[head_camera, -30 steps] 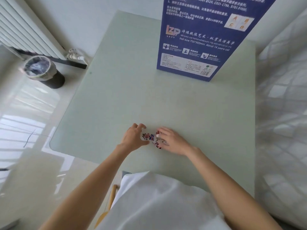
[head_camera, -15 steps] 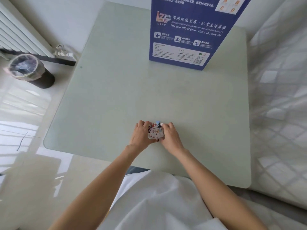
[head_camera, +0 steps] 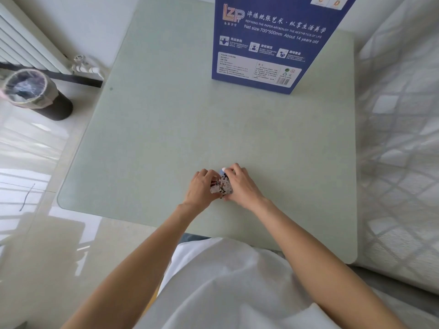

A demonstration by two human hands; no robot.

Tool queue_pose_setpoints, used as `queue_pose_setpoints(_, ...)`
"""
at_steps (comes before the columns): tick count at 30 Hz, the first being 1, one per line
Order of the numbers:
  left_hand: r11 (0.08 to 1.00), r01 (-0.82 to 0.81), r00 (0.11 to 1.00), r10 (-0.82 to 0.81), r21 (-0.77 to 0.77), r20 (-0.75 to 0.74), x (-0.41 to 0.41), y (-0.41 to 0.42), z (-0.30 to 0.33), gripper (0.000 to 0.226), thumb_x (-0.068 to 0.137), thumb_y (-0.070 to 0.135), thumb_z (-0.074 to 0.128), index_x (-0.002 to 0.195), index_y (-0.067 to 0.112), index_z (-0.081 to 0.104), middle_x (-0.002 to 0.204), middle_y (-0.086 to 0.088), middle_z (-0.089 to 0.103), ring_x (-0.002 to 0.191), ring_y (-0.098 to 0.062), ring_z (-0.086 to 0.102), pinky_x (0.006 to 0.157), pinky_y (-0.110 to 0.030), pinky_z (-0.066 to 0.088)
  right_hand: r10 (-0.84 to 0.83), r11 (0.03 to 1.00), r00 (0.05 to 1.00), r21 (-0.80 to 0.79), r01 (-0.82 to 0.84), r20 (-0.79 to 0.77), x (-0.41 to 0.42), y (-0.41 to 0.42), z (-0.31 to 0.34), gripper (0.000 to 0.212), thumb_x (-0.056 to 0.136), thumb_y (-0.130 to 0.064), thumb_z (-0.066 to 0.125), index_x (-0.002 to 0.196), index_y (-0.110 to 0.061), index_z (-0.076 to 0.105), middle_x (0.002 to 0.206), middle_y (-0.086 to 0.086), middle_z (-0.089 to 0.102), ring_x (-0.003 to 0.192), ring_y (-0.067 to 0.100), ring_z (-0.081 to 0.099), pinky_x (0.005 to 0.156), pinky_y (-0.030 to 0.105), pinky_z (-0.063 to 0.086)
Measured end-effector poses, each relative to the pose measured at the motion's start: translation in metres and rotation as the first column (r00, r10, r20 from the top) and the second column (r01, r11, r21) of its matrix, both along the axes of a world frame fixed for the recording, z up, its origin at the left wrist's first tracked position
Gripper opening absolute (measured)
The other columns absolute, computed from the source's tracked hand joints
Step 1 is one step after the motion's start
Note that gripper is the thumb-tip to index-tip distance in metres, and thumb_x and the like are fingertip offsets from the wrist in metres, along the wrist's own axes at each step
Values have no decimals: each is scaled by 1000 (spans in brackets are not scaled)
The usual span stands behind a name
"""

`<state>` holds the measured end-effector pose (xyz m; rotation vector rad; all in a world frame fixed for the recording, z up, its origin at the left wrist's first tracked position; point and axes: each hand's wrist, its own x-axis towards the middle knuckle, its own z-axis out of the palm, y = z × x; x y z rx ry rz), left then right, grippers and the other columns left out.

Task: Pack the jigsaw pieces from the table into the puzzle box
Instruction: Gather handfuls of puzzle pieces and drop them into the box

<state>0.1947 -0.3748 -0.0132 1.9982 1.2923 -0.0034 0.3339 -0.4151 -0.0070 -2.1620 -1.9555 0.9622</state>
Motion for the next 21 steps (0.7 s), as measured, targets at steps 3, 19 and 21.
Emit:
queue_pose_setpoints(3,1000,-3,999,2,20,40,-5,-2,1,62,71,24,79,124,10,51,118,-11,48,105,-27,50,88,-28,39,11,1000,1000,15,-11,-5,0,5,-1,54,74,-13,74,121,-3,48,118,12,44,104,30,48,86,35,44)
queue_pose_setpoints(19,999,-41,998,39,-36,-54,-6,2,5,56,72,20,78,119,9,52,114,-13,52,97,-30,56,82,-28,38,12,1000,998,-19,-11,69,-8,4,-4,44,78,-8,67,116,-9,46,113,11,55,103,29,51,77,36,45)
queue_pose_setpoints(21,999,-25,999,23,-39,-43,-7,1,4,51,72,20,78,115,8,54,109,-13,55,96,-30,57,80,-28,37,11,1000,997,-23,-9,77,-10,2,-5,41,79,-8,66,115,-9,47,113,10,54,104,29,49,78,35,42)
